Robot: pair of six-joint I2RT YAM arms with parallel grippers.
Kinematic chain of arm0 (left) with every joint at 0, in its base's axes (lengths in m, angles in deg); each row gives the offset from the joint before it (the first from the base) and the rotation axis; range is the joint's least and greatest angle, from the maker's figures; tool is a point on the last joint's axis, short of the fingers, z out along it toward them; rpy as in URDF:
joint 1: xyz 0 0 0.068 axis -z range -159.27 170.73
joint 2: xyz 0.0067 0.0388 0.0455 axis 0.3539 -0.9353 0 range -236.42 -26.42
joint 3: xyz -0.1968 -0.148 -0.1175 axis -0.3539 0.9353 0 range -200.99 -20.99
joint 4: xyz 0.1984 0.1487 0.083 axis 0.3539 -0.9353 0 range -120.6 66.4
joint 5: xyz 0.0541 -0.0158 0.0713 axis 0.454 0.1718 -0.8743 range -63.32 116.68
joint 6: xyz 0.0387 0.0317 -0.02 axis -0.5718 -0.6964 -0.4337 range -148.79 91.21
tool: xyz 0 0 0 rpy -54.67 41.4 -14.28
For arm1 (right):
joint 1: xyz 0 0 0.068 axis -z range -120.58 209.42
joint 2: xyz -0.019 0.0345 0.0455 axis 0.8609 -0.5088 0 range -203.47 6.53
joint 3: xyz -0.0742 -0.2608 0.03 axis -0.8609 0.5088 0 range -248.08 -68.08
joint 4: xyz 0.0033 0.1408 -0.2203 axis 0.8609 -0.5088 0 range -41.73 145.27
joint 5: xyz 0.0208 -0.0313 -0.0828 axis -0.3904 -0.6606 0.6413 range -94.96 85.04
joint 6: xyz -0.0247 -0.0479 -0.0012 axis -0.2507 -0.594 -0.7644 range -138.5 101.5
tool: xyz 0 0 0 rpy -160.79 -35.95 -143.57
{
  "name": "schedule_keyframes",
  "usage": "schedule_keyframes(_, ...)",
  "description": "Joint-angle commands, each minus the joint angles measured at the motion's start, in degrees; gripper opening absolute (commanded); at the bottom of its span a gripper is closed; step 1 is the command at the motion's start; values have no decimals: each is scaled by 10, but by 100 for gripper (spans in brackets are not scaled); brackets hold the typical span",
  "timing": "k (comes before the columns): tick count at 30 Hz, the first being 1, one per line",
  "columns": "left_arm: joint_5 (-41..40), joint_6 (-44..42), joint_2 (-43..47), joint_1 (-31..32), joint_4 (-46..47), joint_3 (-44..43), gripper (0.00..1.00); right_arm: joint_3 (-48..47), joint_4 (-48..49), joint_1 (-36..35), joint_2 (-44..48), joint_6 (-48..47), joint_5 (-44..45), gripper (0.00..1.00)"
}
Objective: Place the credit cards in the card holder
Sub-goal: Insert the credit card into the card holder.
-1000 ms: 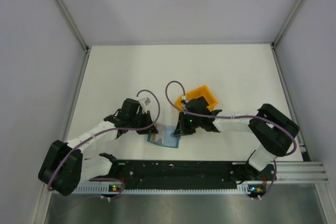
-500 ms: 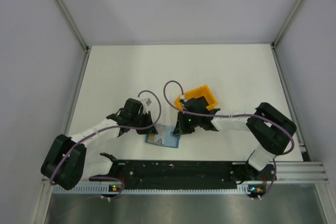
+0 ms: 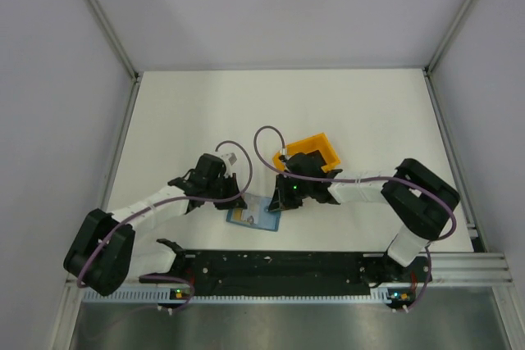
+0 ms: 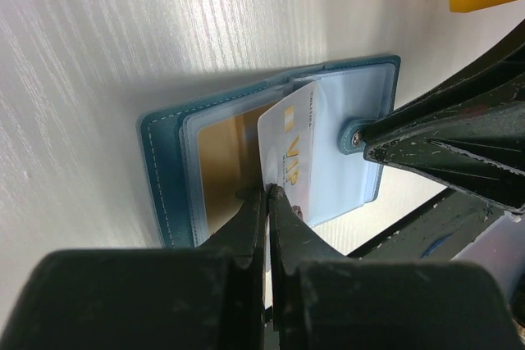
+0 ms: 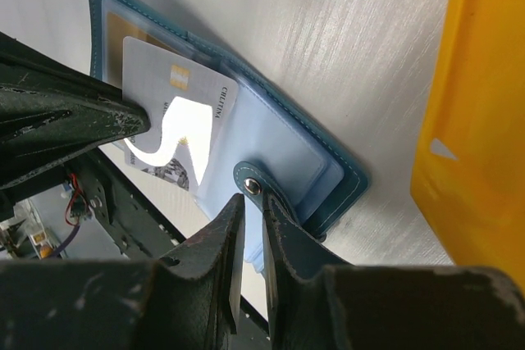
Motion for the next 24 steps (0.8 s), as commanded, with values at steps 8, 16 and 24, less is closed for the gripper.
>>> schedule_keyframes(8,-10,-28,14,18,-48,2,0,-9,-30,-6,-31,-8,28,15)
schedule_keyframes(16,-13,-60,7,19,-86,-25,0,-11,-34,-5,-32,-10,28,15)
schedule_keyframes(24,14,-26,-32,37,-17,-14,0,-13,-34,-5,-32,-11,27,16)
